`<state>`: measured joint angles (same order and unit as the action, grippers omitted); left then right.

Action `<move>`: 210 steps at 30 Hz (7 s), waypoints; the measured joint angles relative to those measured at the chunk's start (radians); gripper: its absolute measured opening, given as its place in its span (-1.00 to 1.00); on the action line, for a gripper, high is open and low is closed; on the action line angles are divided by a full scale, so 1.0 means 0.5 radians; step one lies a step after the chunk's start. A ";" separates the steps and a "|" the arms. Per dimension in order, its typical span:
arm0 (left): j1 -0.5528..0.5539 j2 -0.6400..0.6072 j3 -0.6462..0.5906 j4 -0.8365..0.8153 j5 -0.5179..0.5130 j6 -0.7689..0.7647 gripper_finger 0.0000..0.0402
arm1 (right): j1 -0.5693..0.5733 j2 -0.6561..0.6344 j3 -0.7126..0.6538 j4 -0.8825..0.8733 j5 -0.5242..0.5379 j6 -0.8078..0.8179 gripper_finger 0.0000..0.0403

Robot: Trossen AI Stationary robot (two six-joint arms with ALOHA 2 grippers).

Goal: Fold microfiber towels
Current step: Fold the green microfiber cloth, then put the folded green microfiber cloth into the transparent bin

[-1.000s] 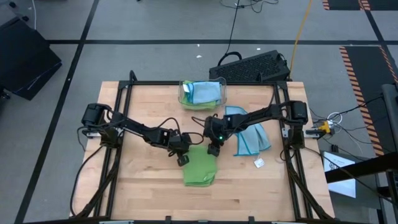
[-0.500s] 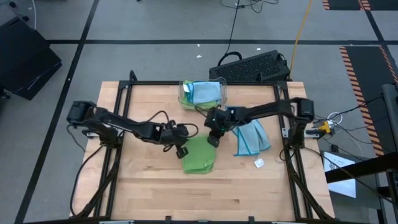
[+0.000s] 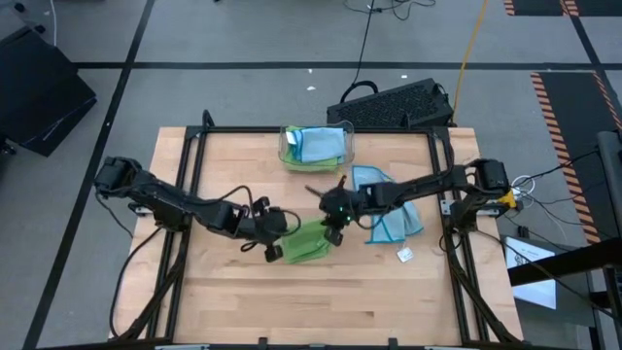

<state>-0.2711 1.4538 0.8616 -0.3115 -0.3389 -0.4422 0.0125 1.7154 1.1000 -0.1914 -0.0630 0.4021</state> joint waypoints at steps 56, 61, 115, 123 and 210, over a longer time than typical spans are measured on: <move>-0.187 0.135 -0.004 -0.048 0.024 -1.686 -0.14 | 0.063 -0.088 -0.001 -0.305 -0.563 0.029 0.12; -0.199 0.133 -0.003 -0.070 0.268 -2.100 0.03 | 0.028 -0.105 -0.001 -0.324 -0.562 0.435 0.12; 0.116 0.395 0.311 0.177 0.632 -0.942 -0.68 | -0.231 0.227 -0.357 0.603 -0.960 1.522 0.83; 0.067 0.600 0.312 0.025 0.716 -1.177 -0.68 | -0.218 0.408 -0.075 0.470 -1.017 1.420 0.83; 0.481 -0.035 0.310 1.671 -0.398 -1.525 0.96 | -1.138 -1.005 -0.050 1.316 -0.563 2.137 -0.94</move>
<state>-0.0305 1.4365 1.0168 0.5240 -0.5380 -1.2045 -0.5565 1.2127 1.0750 0.4665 -0.3443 1.4706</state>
